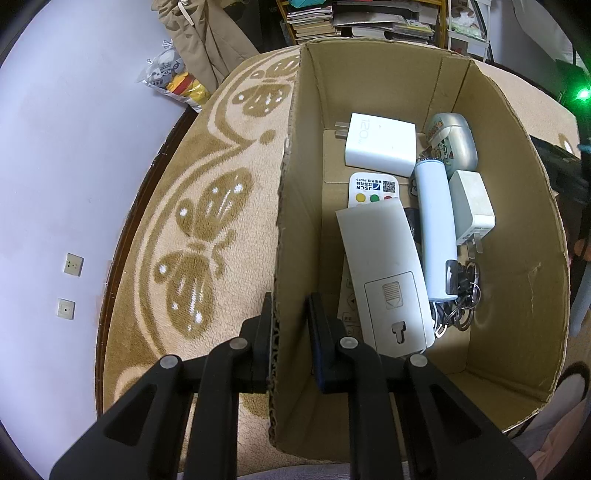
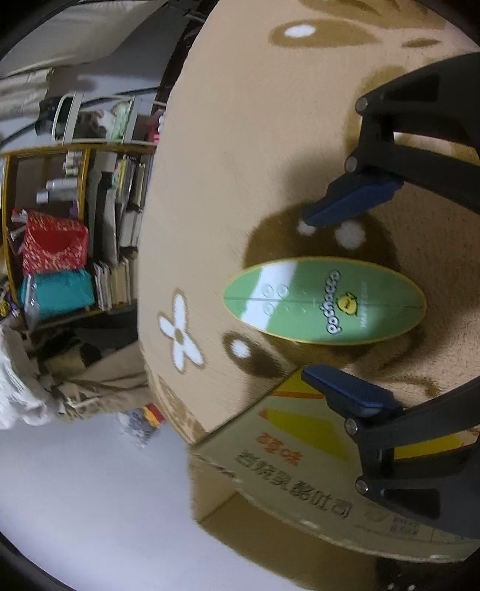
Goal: Organize rigid objects
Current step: 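Move the right tool to the green Pochacco card and grasp it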
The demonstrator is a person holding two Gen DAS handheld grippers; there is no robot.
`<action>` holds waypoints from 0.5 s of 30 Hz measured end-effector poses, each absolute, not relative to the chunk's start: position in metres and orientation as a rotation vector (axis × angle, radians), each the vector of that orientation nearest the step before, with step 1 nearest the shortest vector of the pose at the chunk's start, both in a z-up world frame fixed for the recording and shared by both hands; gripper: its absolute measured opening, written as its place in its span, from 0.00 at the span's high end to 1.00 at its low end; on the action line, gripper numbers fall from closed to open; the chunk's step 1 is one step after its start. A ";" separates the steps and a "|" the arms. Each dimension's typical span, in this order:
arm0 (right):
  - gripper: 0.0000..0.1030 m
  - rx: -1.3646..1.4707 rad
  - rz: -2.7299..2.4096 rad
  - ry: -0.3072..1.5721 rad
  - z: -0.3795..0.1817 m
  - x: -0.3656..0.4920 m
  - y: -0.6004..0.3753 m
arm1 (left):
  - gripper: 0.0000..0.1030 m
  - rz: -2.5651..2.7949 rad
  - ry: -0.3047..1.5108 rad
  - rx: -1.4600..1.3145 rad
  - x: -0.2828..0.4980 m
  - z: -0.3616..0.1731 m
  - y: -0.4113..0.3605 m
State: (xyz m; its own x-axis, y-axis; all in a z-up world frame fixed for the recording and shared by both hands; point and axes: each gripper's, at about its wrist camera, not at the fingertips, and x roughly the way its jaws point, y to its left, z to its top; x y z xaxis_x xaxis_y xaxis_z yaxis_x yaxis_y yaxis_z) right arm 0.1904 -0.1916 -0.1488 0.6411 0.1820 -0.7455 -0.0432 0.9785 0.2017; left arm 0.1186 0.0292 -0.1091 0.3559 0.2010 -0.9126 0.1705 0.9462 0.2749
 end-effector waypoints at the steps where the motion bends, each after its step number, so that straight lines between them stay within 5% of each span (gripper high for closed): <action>1: 0.26 0.157 0.136 0.878 -0.152 0.191 -0.188 | 0.85 0.020 1.214 0.350 0.119 -0.109 0.029; 15: 0.30 0.091 0.103 0.914 -0.161 0.194 -0.180 | 0.85 0.021 1.213 0.356 0.120 -0.109 0.029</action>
State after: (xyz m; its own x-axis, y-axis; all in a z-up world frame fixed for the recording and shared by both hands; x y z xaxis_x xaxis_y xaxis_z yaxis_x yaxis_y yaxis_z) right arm 0.1942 -0.1795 -0.1606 0.6066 0.1270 -0.7848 -0.0501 0.9913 0.1218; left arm 0.1199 0.0286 -0.1088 0.3569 0.2047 -0.9114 0.1729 0.9444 0.2798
